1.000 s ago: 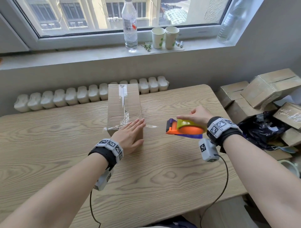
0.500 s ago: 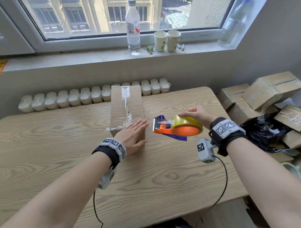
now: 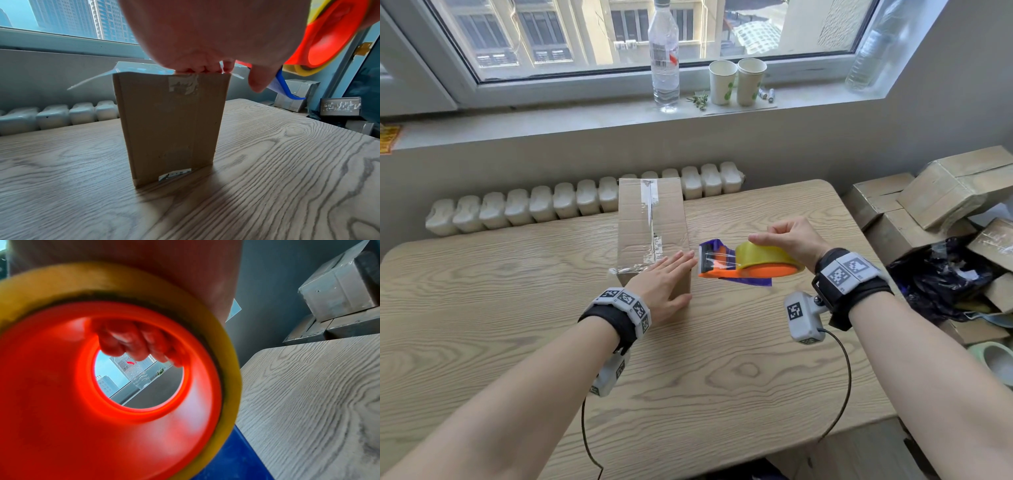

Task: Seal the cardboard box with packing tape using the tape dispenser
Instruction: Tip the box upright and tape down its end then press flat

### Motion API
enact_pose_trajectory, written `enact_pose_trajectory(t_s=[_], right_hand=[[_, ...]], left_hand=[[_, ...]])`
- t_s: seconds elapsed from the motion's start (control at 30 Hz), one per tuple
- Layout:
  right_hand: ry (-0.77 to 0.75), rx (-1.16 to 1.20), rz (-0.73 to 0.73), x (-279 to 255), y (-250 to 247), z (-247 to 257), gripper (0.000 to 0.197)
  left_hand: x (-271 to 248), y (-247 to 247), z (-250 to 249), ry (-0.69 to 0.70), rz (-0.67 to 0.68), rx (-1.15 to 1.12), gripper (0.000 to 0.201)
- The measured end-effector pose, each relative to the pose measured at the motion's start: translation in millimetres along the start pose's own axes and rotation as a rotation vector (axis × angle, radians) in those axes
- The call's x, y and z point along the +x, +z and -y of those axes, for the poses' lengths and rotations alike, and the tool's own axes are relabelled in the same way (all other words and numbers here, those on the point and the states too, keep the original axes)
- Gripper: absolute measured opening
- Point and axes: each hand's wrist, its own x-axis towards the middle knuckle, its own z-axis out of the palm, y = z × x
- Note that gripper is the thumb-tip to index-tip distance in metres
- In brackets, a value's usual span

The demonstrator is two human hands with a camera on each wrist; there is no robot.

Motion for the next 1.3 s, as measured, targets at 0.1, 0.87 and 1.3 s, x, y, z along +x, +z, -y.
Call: enact_pose_trajectory(t_s=[0.1, 0.87, 1.3], right_hand=[[-0.007, 0.01, 0.0, 1, 0, -2, 0.052], [0.146, -0.408, -0.132, 8, 29, -41, 0.031], [0.094, -0.644, -0.109, -1, 87, -75, 0.033]], left_hand=[[0, -1, 0, 0.003, 0.006, 0.008, 0.071], [-19, 0, 0, -0.094, -0.08, 0.126, 0.073], [-64, 21, 25, -0.325, -0.247, -0.078, 0.064]])
